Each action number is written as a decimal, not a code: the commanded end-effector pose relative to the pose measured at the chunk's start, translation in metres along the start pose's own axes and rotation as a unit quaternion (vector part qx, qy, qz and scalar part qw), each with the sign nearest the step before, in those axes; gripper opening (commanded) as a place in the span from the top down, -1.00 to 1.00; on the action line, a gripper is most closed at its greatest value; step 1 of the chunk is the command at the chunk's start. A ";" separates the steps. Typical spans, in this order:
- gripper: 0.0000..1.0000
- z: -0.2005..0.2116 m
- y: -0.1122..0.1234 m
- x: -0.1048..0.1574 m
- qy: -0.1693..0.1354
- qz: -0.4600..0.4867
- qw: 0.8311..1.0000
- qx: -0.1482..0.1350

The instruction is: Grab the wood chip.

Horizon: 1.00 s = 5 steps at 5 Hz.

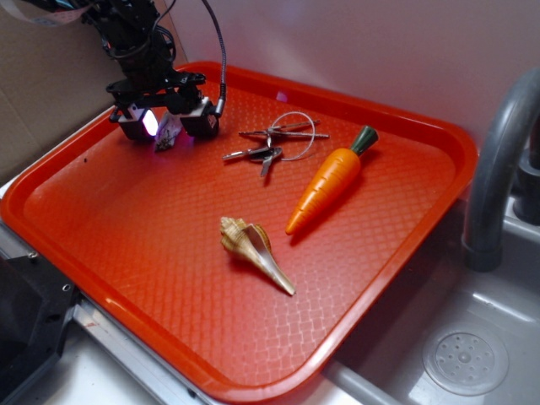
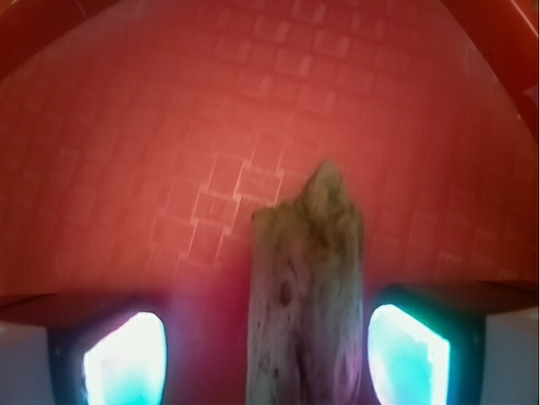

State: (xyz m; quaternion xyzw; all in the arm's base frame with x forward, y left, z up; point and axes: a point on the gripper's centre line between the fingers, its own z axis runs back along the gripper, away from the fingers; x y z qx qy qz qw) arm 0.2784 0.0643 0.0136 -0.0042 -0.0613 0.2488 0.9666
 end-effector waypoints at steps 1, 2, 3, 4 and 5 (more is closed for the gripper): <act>1.00 -0.006 0.002 -0.001 0.001 0.001 1.000 0.006; 1.00 -0.008 0.003 -0.001 0.004 0.002 1.000 0.012; 1.00 -0.010 0.003 -0.001 0.006 0.001 1.000 0.014; 1.00 -0.009 0.004 -0.001 0.005 0.003 1.000 0.016; 1.00 -0.002 0.007 -0.003 0.014 0.002 1.000 0.018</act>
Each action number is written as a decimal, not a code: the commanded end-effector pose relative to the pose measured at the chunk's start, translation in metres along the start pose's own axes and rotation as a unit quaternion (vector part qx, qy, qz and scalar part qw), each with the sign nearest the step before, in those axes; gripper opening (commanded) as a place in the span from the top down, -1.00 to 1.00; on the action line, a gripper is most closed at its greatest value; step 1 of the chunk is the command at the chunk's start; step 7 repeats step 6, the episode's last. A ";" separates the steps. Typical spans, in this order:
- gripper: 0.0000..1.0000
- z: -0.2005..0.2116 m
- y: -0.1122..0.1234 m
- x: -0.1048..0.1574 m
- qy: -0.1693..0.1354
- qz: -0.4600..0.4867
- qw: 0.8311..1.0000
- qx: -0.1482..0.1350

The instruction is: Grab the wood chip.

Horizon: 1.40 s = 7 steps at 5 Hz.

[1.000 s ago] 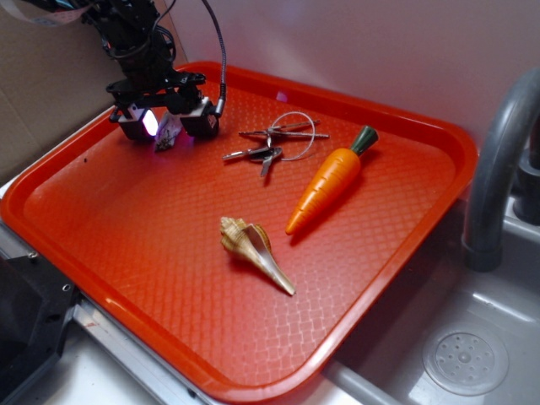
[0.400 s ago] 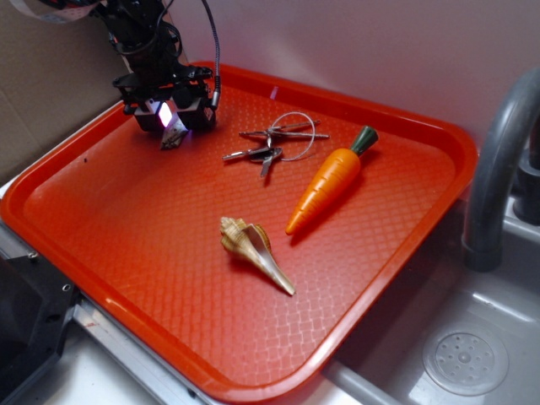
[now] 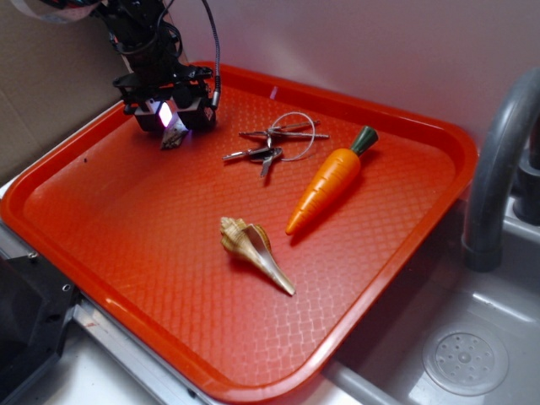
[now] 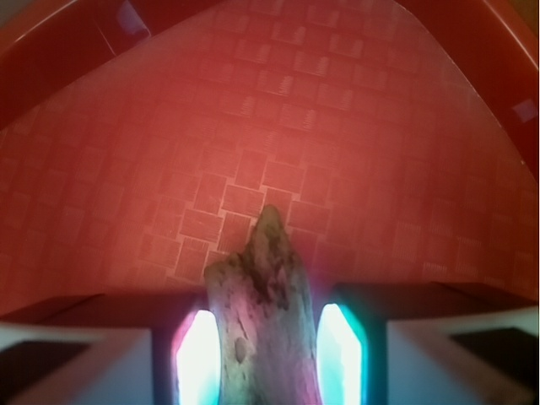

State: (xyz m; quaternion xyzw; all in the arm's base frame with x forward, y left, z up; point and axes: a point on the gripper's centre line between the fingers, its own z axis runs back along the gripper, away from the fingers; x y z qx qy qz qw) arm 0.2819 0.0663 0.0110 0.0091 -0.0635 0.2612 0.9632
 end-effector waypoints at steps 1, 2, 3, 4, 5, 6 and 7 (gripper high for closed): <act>1.00 0.039 0.007 -0.017 0.040 -0.011 0.999 0.009; 1.00 0.090 -0.012 -0.040 0.018 -0.025 0.999 -0.011; 1.00 0.144 -0.034 -0.052 0.019 -0.088 0.993 -0.081; 1.00 0.195 -0.044 -0.064 -0.001 -0.116 0.988 -0.106; 1.00 0.246 -0.046 -0.072 -0.018 -0.160 0.977 -0.137; 1.00 0.251 -0.051 -0.071 -0.023 -0.159 0.982 -0.099; 1.00 0.251 -0.051 -0.071 -0.023 -0.159 0.982 -0.099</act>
